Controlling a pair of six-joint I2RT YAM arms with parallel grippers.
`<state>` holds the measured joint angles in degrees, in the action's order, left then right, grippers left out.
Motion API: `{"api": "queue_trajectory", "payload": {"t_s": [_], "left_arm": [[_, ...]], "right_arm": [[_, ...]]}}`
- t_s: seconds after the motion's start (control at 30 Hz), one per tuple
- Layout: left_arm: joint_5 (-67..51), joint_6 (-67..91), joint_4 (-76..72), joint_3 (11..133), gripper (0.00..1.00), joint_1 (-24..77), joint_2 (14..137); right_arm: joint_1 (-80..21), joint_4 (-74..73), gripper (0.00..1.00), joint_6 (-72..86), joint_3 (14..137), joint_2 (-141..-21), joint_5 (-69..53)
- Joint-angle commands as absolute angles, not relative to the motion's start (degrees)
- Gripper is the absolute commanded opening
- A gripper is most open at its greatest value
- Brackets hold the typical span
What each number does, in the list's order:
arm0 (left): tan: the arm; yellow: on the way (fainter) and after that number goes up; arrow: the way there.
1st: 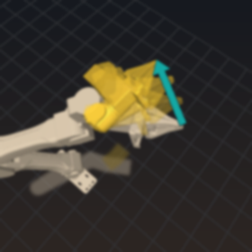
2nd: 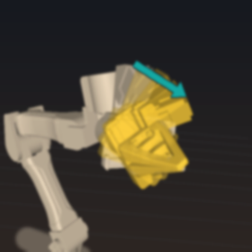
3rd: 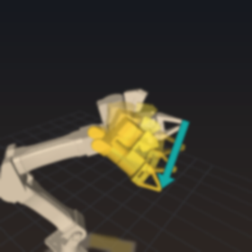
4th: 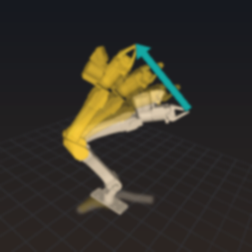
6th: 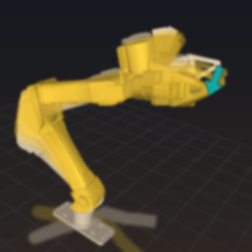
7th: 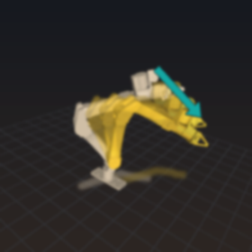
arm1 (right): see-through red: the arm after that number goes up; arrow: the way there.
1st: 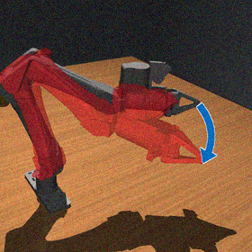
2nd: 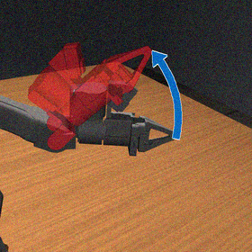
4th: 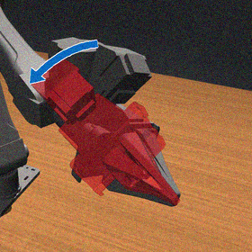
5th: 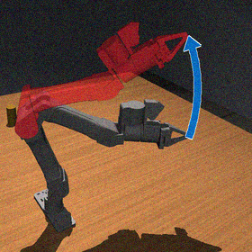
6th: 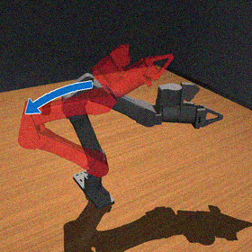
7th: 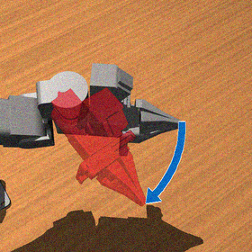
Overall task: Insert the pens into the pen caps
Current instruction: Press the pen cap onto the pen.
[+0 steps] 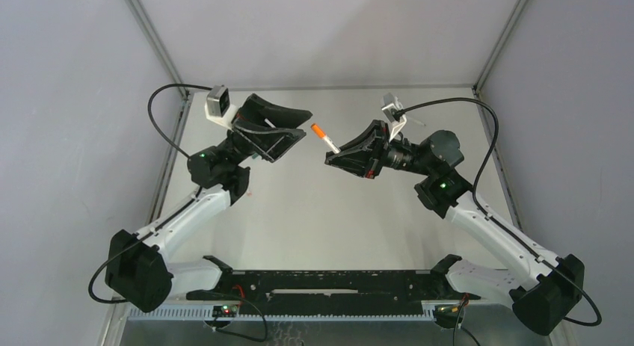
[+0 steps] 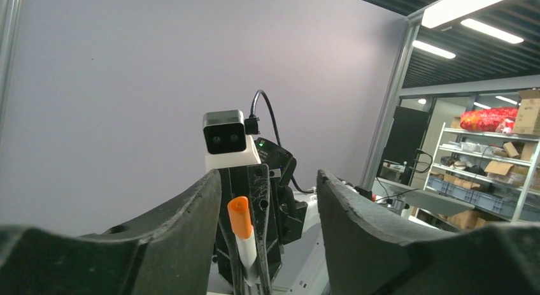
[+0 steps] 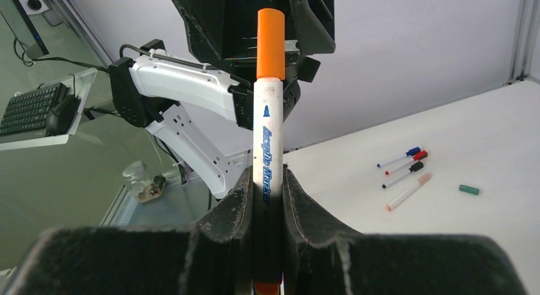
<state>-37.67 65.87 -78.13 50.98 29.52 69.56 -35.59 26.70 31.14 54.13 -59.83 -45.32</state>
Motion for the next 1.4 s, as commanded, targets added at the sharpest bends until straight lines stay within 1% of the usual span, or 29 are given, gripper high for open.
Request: {"api": "queue_trajectory", "payload": {"t_s": [0.0, 0.07, 0.37, 0.47, 0.7, 0.77, 0.9, 1.1, 1.23, 1.37], "left_arm": [[-39.05, 66.68, -81.08, 54.78, 0.58, 30.1, 70.75], [-39.29, 67.05, -80.98, 55.03, 0.55, 30.22, 71.15], [-40.05, 67.11, -80.98, 55.37, 0.49, 30.57, 72.41], [-40.37, 67.11, -80.93, 55.39, 0.44, 30.76, 72.73], [-41.43, 66.88, -81.0, 55.47, 0.4, 31.58, 73.38], [-41.79, 66.75, -80.94, 55.38, 0.36, 31.64, 73.52], [-42.63, 66.71, -80.97, 55.33, 0.22, 31.73, 73.81], [-46.32, 66.42, -81.18, 56.38, 0.06, 31.73, 74.79], [-52.8, 68.47, -82.44, 58.49, 0.0, 31.72, 76.82], [-56.82, 71.72, -83.35, 60.85, 0.0, 31.77, 78.44]], "right_arm": [[-35.24, 29.34, 0.0, 32.69, 54.83, -60.37, -44.82], [-35.24, 29.36, 0.0, 32.79, 54.93, -60.47, -44.8], [-35.33, 29.61, 0.0, 33.11, 55.11, -60.64, -44.74], [-35.24, 29.49, 0.0, 33.06, 55.06, -60.64, -44.56], [-35.24, 29.86, 0.0, 33.39, 55.1, -60.73, -44.3], [-35.22, 29.91, 0.0, 33.56, 55.1, -60.65, -44.3], [-35.22, 30.02, 0.0, 33.84, 55.07, -60.57, -44.34], [-35.24, 31.04, 0.0, 34.56, 55.06, -60.38, -45.94], [-35.33, 32.39, 0.0, 36.22, 55.44, -60.18, -47.96], [-35.1, 33.55, 0.0, 39.67, 56.6, -60.4, -48.43]]}}
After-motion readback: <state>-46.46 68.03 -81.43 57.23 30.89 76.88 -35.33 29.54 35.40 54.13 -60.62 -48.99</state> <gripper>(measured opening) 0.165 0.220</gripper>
